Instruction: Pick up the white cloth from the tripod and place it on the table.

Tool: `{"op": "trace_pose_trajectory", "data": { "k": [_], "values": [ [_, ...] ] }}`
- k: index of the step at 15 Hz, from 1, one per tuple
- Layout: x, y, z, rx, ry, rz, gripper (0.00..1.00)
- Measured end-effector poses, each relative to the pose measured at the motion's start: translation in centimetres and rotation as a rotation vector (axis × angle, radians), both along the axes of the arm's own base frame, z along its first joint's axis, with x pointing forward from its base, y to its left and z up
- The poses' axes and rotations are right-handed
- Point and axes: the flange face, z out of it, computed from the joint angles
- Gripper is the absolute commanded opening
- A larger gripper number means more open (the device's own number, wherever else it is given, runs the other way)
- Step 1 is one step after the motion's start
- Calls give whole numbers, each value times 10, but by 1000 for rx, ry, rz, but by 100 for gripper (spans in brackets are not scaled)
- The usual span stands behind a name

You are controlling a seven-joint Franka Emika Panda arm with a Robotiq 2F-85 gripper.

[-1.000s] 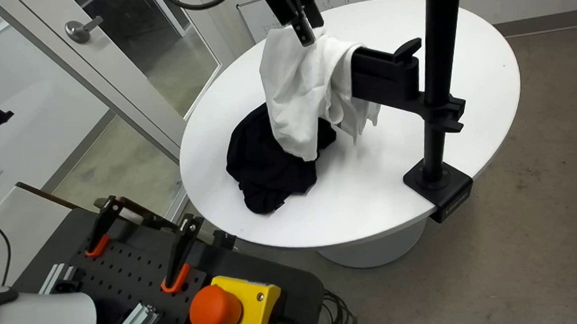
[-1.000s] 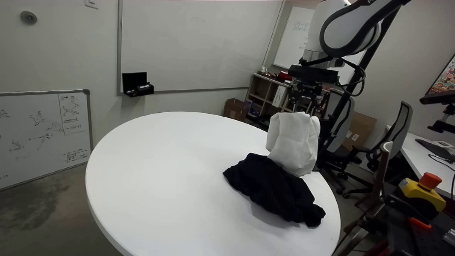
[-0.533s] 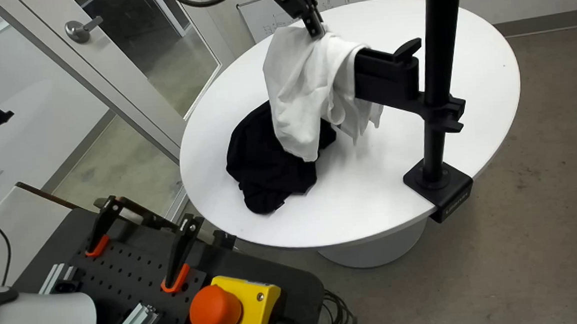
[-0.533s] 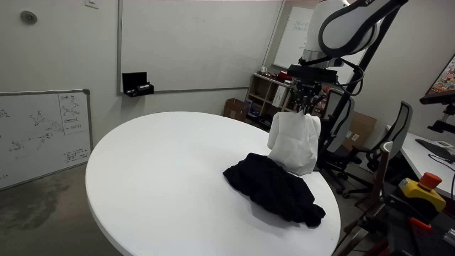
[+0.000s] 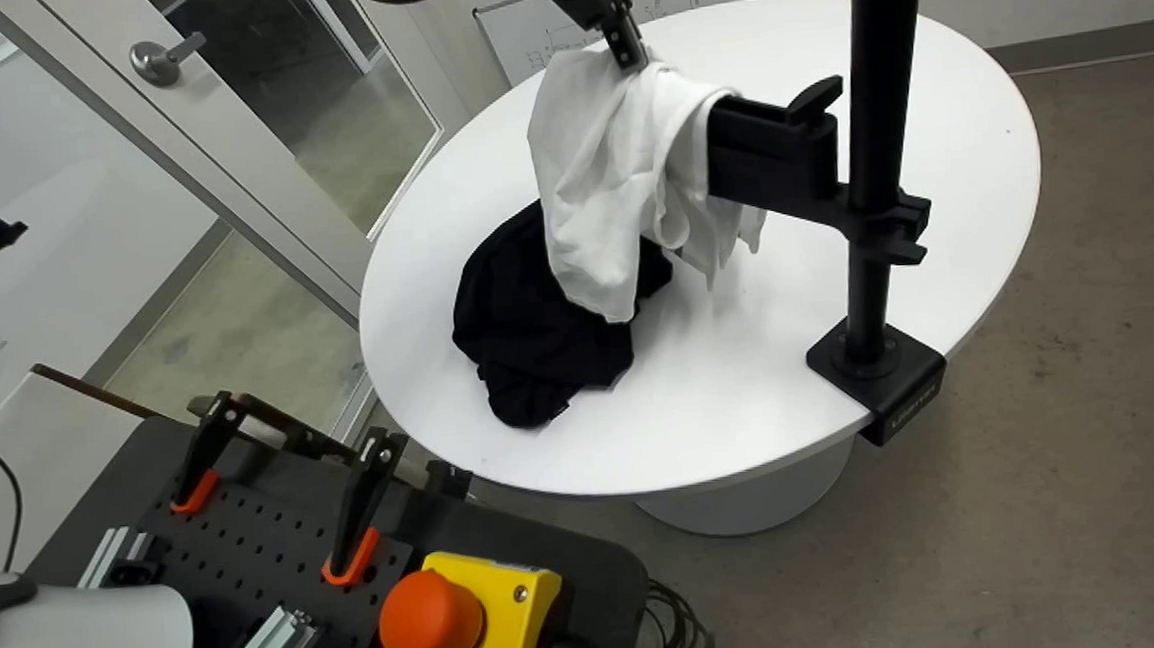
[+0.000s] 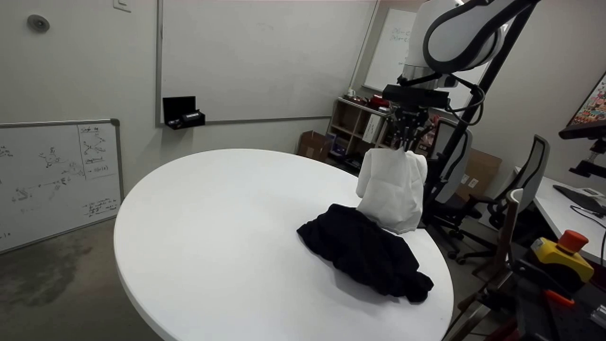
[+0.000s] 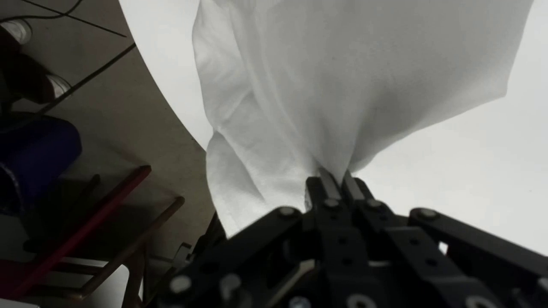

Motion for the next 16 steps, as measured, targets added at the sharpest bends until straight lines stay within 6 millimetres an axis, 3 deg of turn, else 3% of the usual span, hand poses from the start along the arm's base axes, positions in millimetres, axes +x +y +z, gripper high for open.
{"op": "trace_pose_trajectory", "data": {
  "k": [2, 4, 8, 11, 14, 16],
  "values": [
    [1, 3, 13, 36, -10, 0, 1],
    [2, 10, 39, 89, -32, 15, 1],
    [-3, 34, 114, 198, -77, 117, 1],
    [-18, 61, 164, 269, -78, 237, 1],
    [-35, 92, 193, 321, -43, 366, 1],
    [-46, 115, 198, 372, 2, 452, 1]
  ]
}}
